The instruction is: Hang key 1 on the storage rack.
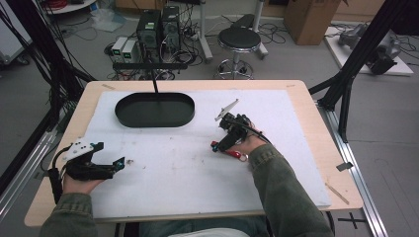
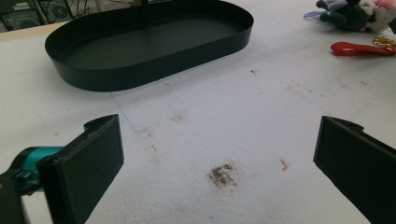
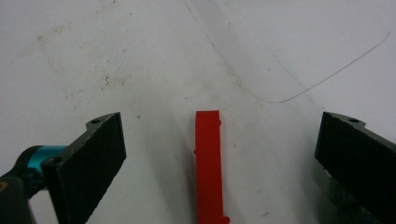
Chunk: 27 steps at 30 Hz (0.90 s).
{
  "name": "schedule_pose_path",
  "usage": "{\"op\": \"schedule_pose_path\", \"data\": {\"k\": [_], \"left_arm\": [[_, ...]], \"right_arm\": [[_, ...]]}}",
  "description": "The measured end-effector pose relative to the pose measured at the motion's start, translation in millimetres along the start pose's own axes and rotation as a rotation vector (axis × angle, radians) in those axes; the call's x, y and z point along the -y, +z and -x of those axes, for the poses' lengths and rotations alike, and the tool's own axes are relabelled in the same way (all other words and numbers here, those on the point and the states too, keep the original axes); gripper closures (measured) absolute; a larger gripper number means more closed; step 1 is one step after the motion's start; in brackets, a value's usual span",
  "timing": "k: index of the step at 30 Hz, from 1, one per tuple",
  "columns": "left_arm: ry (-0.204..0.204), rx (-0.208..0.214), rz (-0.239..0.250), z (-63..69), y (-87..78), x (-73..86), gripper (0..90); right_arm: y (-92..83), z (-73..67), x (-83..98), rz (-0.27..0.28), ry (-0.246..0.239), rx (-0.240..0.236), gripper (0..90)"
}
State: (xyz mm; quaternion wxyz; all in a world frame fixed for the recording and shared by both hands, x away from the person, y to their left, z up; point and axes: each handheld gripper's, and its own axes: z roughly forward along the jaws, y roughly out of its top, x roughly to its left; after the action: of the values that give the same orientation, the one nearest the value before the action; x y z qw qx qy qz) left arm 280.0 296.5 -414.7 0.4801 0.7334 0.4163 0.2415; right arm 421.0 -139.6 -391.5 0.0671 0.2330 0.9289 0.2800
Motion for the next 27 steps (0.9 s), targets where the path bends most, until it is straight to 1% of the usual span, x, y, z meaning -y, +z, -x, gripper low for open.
{"op": "schedule_pose_path", "data": {"k": [4,6,8,9,11,13,14,15,16,17,19,22,23,24,25,27], "left_arm": [[-0.001,0.001,0.001,0.0,0.0,0.1,2.0],[0.000,0.001,0.000,0.0,0.0,0.0,2.0],[-0.001,0.001,0.000,-0.1,0.1,0.2,2.0],[0.001,0.000,0.000,-0.1,0.1,0.1,2.0],[0.000,0.001,-0.001,-0.1,0.1,0.2,2.0],[0.000,0.001,-0.002,0.1,0.2,0.1,2.0],[-0.003,0.001,-0.001,0.1,0.4,0.2,2.0],[-0.004,0.000,0.000,0.2,0.6,0.2,2.0],[-0.005,0.000,0.000,0.3,0.6,0.3,2.0],[-0.001,0.000,-0.002,0.2,0.5,0.2,2.0],[0.000,-0.001,-0.005,0.1,0.3,0.2,2.0],[-0.001,0.000,-0.004,0.3,0.2,0.2,2.0],[-0.001,0.000,-0.004,0.3,0.2,0.2,2.0],[-0.001,0.001,-0.006,0.2,0.2,0.2,2.0],[-0.001,0.001,-0.008,0.1,0.1,0.2,2.0],[-0.003,-0.002,-0.008,-0.2,-0.2,0.2,2.0]], "right_arm": [[6.4,-0.3,-1.2,-0.017,-0.004,-0.007,0.8],[10.7,0.4,-0.7,-0.040,-0.001,-0.007,0.8],[15.0,0.8,0.7,-0.073,0.001,0.001,0.9],[17.0,0.9,1.7,-0.100,0.010,0.003,0.9],[19.0,1.4,3.0,-0.130,0.003,0.009,5.6],[20.5,2.1,4.4,-0.163,0.002,0.015,7.2],[21.0,2.7,4.9,-0.165,0.006,0.008,12.8],[20.8,3.8,5.2,-0.177,0.006,-0.013,18.7],[20.9,4.1,5.4,-0.184,0.015,-0.022,20.1],[21.4,4.3,5.5,-0.188,0.014,-0.022,21.6],[21.0,3.7,5.3,-0.196,0.005,-0.033,27.5],[21.3,2.9,4.9,-0.200,0.010,-0.044,33.5],[22.1,3.1,5.1,-0.201,0.001,-0.051,35.3],[22.2,1.8,5.0,-0.208,0.013,-0.052,37.6],[23.0,1.9,5.1,-0.211,0.002,-0.055,40.8],[23.2,1.7,5.1,-0.214,-0.001,-0.048,42.2]]}}
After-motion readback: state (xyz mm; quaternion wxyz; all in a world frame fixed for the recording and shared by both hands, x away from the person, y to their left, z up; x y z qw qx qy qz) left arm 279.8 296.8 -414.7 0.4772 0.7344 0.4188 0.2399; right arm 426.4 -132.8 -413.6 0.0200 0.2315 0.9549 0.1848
